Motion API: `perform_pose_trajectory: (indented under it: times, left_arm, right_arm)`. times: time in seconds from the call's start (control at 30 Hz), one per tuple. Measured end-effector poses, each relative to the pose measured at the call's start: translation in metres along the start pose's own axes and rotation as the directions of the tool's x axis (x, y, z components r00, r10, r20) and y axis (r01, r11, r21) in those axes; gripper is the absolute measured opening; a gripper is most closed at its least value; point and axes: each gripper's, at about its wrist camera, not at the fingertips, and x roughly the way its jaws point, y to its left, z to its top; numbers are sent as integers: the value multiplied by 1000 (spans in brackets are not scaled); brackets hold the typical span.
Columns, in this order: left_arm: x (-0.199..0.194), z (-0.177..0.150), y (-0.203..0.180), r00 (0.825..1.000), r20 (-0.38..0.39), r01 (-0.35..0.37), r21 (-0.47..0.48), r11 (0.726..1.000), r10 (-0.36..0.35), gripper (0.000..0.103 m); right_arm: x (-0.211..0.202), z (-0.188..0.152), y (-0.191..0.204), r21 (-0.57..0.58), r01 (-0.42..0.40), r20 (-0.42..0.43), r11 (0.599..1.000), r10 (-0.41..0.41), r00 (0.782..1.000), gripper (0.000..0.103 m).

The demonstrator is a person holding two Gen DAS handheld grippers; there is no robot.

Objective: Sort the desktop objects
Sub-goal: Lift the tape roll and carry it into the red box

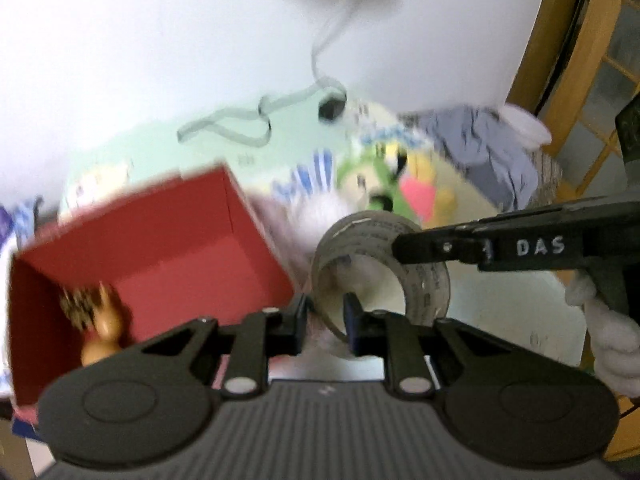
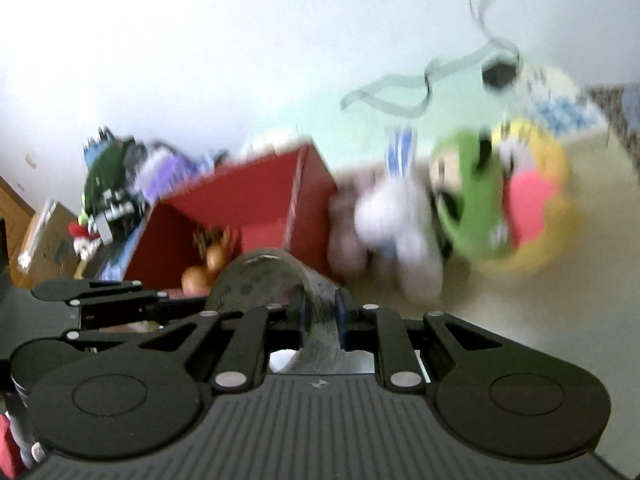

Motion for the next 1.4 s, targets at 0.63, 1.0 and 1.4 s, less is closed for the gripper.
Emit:
perform_pose_trajectory:
  times: [0.63, 1.0, 1.4]
  left_arm:
    - [14, 12, 129, 981, -60, -190, -177, 966, 182, 20]
    - [56, -14, 183, 963, -209, -220, -253, 942, 169, 20]
    - [70, -8, 189, 947, -240, -265, -207, 942, 214, 22]
  right_arm:
    - [108, 62, 68, -168, -93, -30, 981, 90, 996, 15]
    - [188, 57, 86, -203, -86, -233, 975, 37, 972, 15]
    - [213, 52, 82, -127, -91, -300, 988, 50, 953, 13]
